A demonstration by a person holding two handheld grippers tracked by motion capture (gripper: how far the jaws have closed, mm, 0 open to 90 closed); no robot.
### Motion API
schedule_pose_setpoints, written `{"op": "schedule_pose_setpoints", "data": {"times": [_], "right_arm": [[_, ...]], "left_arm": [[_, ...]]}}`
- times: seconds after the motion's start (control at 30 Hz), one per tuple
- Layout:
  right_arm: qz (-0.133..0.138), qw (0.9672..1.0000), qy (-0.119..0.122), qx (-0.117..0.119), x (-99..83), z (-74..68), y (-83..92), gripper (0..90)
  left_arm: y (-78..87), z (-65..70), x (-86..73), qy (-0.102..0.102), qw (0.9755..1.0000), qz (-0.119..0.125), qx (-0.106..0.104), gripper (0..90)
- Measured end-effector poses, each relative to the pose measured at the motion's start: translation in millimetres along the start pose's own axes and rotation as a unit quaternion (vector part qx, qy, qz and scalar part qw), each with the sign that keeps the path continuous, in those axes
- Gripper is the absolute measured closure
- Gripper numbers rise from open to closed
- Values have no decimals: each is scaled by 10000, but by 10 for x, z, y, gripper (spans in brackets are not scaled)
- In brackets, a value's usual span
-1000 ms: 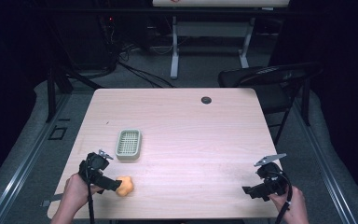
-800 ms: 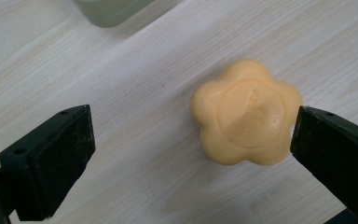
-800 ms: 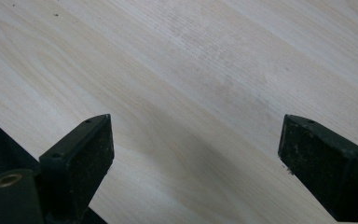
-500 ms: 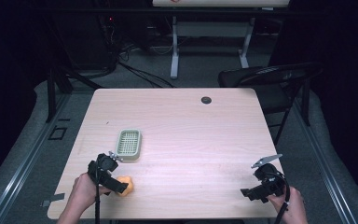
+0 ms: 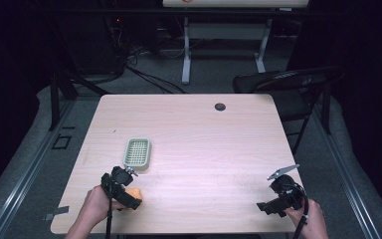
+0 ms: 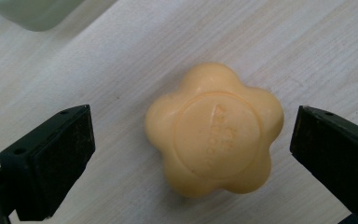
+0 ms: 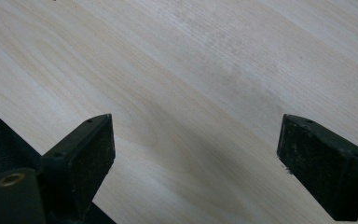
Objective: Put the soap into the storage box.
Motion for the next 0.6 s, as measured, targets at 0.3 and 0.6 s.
{"op": "schedule_pose_setpoints", "data": {"times": [0.3, 0.6], "right_arm": [[-36, 10000, 7, 21, -8, -8, -5, 112], [-35, 10000, -32, 83, -4, -21, -21, 116]], "left_arm": [[-84, 38, 5, -114, 9998, -113, -88, 62], [-102, 16, 9, -153, 9992, -232, -274, 193]]}}
Point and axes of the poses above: each handheld gripper's, and its own axes: y roughly backward along the jaws, x roughly out of its top, z roughly to its right, the point moved 8 cm from there along -y, roughly forward along the jaws, and after that the axes turned 6 degrees about -x, right-handed, at the moved point
